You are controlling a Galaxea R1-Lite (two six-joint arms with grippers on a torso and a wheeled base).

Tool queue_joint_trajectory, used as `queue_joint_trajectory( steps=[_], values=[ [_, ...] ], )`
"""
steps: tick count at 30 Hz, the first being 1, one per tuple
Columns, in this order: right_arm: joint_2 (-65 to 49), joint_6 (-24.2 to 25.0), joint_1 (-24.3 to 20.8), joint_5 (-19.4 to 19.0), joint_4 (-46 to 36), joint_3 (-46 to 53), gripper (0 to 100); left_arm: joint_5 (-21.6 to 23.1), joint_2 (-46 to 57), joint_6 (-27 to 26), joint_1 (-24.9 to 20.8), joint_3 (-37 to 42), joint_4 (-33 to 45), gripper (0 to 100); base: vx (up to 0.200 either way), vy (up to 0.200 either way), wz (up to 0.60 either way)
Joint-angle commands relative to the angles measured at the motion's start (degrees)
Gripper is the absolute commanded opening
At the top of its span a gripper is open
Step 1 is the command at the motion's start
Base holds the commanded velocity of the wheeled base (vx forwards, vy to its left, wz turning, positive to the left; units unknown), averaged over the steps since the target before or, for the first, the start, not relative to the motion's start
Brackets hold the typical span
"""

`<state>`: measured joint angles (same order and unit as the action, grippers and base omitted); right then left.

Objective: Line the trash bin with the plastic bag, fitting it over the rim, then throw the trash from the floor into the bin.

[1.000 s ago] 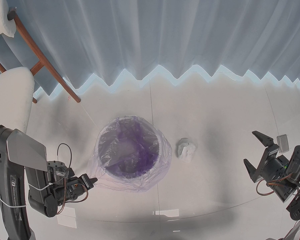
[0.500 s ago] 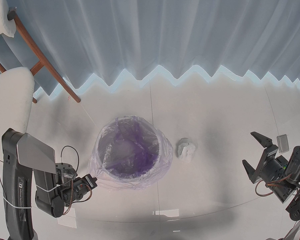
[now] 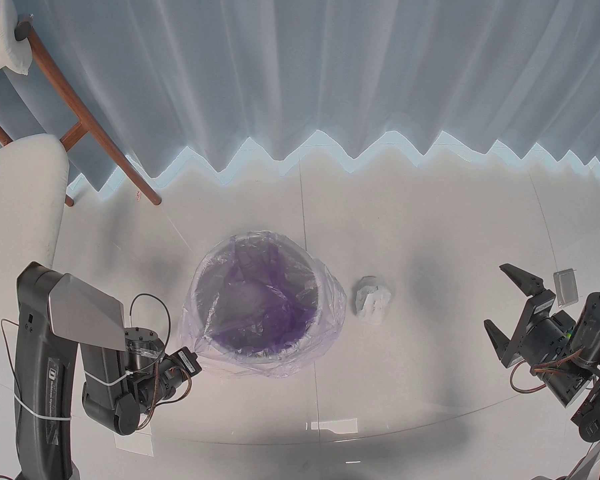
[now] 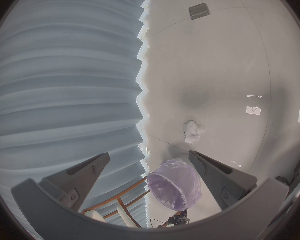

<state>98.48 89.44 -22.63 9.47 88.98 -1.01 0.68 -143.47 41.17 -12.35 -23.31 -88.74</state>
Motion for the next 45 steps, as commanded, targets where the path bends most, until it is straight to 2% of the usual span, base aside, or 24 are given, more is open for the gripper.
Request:
queue_joint_trajectory(
  steps=[1,10,11,18,25,30,42,43,45],
  values=[
    [0.0,-0.1,-0.1,0.0,0.8,0.9,100,-1.3,-1.5,0.0,-0.7,-1.6,0.1,0,0.000,0.000,0.00],
    [0.0,-0.2,-1.1,0.0,0.8,1.0,100,-1.6,-1.6,-0.5,-0.8,-1.8,0.1,0,0.000,0.000,0.00],
    [0.0,-0.2,-1.3,0.1,0.8,1.0,100,-1.8,-2.2,-2.2,-0.9,-1.9,0.1,0,0.000,0.000,0.00],
    [0.0,-0.2,-1.2,0.1,0.8,1.0,100,-6.7,-4.3,-3.7,-2.0,-3.8,0.1,0,0.000,0.000,0.00],
    [0.0,-0.2,-1.3,0.1,0.8,1.0,100,-6.6,-4.3,-3.9,-2.0,-3.7,0.1,0,0.000,0.000,0.00],
    [0.0,-0.1,-1.3,0.1,0.8,1.0,100,-6.7,-4.4,-6.5,-1.9,-3.6,0.1,0,0.000,0.000,0.00],
    [0.1,-0.2,-1.8,0.1,0.8,1.0,100,-6.7,-4.4,-6.6,-1.9,-3.1,0.1,0,0.000,0.000,0.00],
    [0.1,-0.2,-1.8,0.1,0.8,1.0,100,-6.7,-4.4,-6.6,-2.0,-2.9,0.1,100,0.000,0.000,0.00],
    [0.2,-0.2,-1.8,0.1,0.8,1.0,100,-6.6,-4.4,-6.7,-2.0,-2.7,0.1,100,0.000,0.000,0.00]
  ],
)
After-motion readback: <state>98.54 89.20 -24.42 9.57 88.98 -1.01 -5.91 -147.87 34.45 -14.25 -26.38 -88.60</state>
